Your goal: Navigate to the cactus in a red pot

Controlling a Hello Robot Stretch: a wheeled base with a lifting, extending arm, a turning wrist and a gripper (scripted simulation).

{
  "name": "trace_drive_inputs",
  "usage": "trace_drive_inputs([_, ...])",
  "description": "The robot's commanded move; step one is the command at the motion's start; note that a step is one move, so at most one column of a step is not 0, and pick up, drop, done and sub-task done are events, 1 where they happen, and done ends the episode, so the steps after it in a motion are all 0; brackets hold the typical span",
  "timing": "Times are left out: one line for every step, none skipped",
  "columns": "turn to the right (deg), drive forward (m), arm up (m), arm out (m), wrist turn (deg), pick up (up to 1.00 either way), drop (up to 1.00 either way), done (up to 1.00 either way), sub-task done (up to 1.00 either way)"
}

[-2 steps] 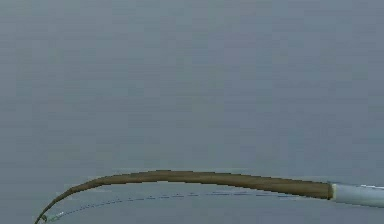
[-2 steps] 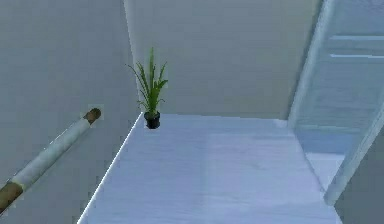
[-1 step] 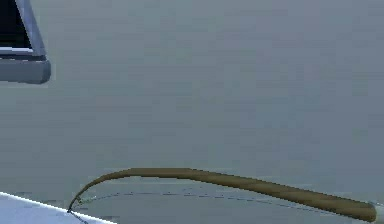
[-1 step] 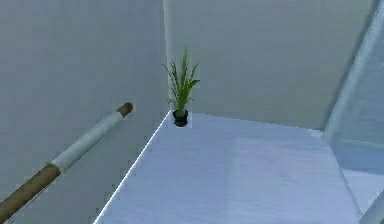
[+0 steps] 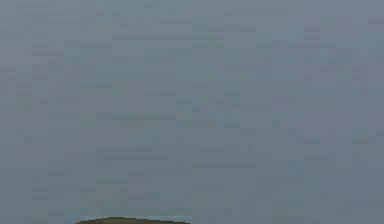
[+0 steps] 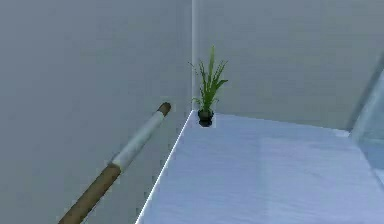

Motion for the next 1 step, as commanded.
trace_drive_inputs([-45.0, 0.00, 0.00, 0.00, 0.0, 0.00, 0.00, 0.00, 0.00])
